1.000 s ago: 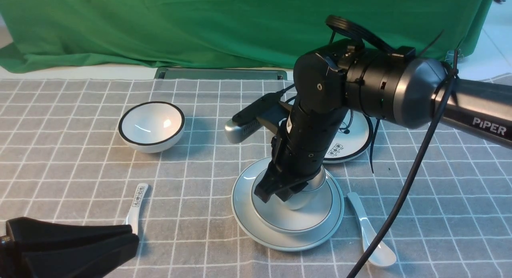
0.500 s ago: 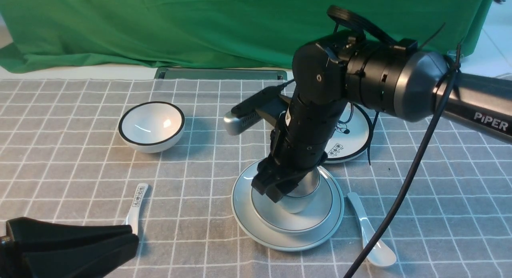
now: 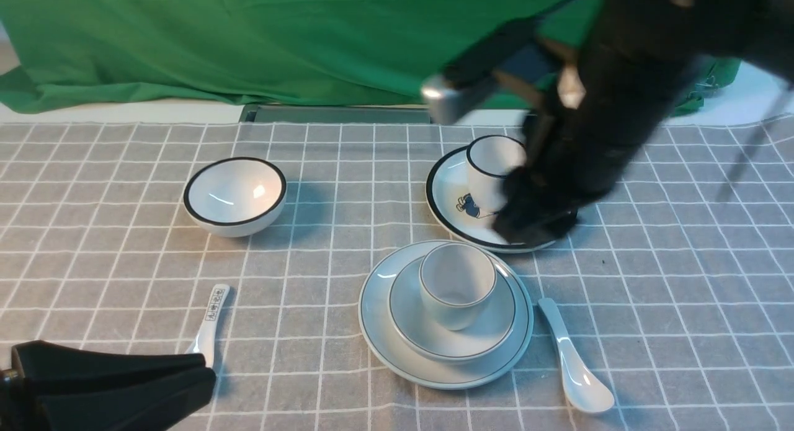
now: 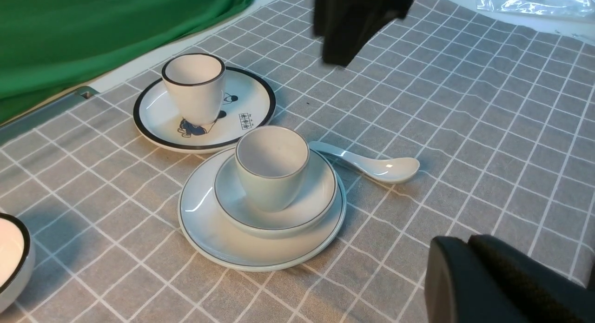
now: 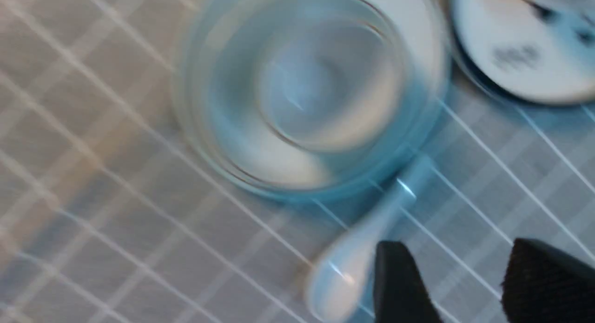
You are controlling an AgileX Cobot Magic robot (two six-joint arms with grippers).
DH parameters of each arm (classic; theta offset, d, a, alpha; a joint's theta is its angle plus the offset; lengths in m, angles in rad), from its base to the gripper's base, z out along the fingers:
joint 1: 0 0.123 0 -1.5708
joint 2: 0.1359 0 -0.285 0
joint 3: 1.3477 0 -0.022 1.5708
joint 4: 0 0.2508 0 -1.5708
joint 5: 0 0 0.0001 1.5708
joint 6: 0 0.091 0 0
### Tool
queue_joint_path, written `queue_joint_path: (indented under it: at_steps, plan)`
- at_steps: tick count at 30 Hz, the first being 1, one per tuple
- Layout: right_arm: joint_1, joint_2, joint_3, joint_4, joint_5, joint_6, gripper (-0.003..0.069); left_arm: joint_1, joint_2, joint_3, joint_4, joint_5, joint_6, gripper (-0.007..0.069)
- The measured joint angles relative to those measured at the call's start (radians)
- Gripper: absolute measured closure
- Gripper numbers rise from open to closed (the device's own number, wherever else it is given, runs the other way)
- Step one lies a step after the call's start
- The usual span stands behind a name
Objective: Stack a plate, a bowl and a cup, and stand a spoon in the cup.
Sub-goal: Use the right arm to grab a blue soup spoon
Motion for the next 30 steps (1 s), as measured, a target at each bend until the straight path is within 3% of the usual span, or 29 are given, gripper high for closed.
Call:
queue_joint_path:
  at_steps: [3,5,9,16,30]
  plan:
    - [-0.083,-0.043,0.144,-0.007,-0.023,0.048,0.0328,0.000,0.000,0.000,0.000,-0.001,0.000,0.0615]
    - [-0.179,-0.028,0.257,0.083,-0.121,0.030,0.0321,0.000,0.000,0.000,0.000,-0.001,0.000,0.0615]
    - [-0.278,0.051,0.370,0.241,-0.285,-0.032,0.0278,0.000,0.000,0.000,0.000,-0.001,0.003,0.0615]
    - [-0.302,0.156,0.381,0.299,-0.428,-0.051,0.0249,0.000,0.000,0.000,0.000,-0.001,0.002,0.0615]
    - [-0.301,0.261,0.381,0.307,-0.488,-0.054,0.0248,0.000,0.000,0.000,0.000,-0.001,0.001,0.0615]
